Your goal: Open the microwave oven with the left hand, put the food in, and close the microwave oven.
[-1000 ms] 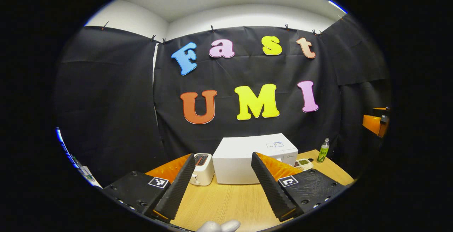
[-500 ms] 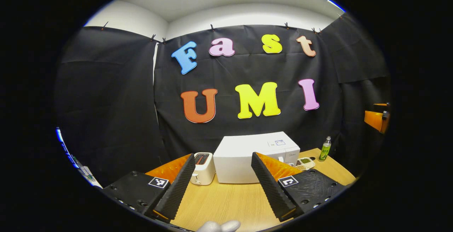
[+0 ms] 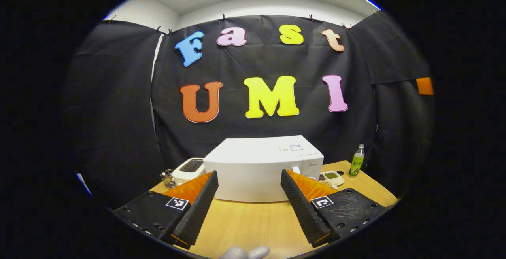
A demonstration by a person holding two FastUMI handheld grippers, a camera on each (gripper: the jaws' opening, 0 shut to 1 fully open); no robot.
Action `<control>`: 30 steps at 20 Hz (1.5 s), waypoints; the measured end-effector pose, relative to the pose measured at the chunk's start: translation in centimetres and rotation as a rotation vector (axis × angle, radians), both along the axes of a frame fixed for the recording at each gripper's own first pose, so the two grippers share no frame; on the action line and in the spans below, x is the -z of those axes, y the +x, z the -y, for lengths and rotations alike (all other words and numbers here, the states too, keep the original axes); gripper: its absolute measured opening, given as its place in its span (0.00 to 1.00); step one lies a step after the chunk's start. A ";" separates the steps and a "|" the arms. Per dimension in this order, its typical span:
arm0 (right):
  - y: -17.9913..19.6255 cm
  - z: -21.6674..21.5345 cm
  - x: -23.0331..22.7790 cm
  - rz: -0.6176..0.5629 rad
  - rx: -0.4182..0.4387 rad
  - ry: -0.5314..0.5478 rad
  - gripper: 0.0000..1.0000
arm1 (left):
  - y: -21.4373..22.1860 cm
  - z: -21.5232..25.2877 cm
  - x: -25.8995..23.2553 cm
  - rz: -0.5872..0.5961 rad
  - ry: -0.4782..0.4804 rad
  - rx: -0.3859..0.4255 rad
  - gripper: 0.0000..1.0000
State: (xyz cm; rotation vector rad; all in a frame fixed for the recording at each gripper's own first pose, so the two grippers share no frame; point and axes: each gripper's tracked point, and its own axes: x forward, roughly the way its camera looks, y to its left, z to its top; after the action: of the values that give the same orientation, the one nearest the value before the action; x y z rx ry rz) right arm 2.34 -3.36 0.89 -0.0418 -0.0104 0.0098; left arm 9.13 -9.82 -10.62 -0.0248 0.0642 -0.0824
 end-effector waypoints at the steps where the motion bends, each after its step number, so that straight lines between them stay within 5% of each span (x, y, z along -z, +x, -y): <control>1: 0.3 0.5 -0.1 -0.001 0.000 -0.011 1.00 | 1.1 1.5 1.2 -0.003 -0.022 0.012 0.97; 2: 0.5 1.1 -0.3 -0.001 0.006 -0.024 0.92 | 2.4 3.0 2.7 -0.022 -0.034 0.025 0.97; 4: 1.1 1.7 -0.4 -0.005 0.008 -0.047 0.92 | 5.2 5.5 4.8 -0.038 -0.052 0.040 0.96; 5: 1.4 2.1 -0.3 -0.007 0.011 -0.057 1.00 | 6.6 6.7 5.6 -0.048 -0.050 0.048 0.96; 7: 1.9 2.5 -0.1 -0.016 0.013 -0.073 0.92 | 9.6 8.8 7.1 -0.040 -0.043 0.052 0.96; 8: 2.2 2.8 0.1 -0.022 0.015 -0.079 1.00 | 11.0 9.6 8.0 -0.040 -0.027 0.051 0.97; 12: 3.4 3.6 0.9 -0.048 0.019 -0.078 1.00 | 15.7 11.7 11.0 -0.048 -0.011 0.044 0.96; 13: 3.8 3.6 1.1 -0.053 0.021 -0.081 0.92 | 16.4 11.9 11.5 -0.055 -0.016 0.041 0.89; 14: 4.0 3.9 1.6 -0.063 0.025 -0.090 0.92 | 17.0 12.4 11.9 -0.061 -0.026 0.049 0.96; 17: 4.1 3.8 2.7 -0.085 0.013 -0.109 0.92 | 17.8 13.3 12.1 -0.046 -0.030 0.076 0.94; 18: 4.2 3.7 2.9 -0.092 0.009 -0.112 1.00 | 17.7 13.8 12.0 -0.039 -0.029 0.090 0.87; 21: 4.2 3.9 3.2 -0.098 0.003 -0.108 0.96 | 17.7 13.5 12.7 -0.060 -0.003 0.086 0.75; 22: 4.0 3.9 3.1 -0.097 -0.002 -0.108 0.96 | 17.9 13.2 12.8 -0.063 0.006 0.081 0.56; 24: 4.0 4.1 2.9 -0.091 0.000 -0.110 0.96 | 17.6 13.5 13.2 -0.083 -0.031 0.098 0.35; 25: 3.8 4.1 2.9 -0.090 -0.003 -0.107 0.96 | 17.5 13.8 13.1 -0.086 -0.052 0.104 0.43; 26: 3.8 4.0 2.9 -0.088 -0.006 -0.107 0.96 | 17.5 13.7 13.3 -0.093 -0.063 0.102 0.24; 30: 3.3 3.7 3.2 -0.093 -0.016 -0.112 0.96 | 17.6 13.8 13.3 -0.100 -0.084 0.087 0.10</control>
State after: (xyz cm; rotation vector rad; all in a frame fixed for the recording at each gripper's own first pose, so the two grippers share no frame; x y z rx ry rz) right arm 5.64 -7.06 -2.26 -0.1532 0.0831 0.0285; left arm 26.68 -23.58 -23.88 -0.1098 0.1621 -0.1703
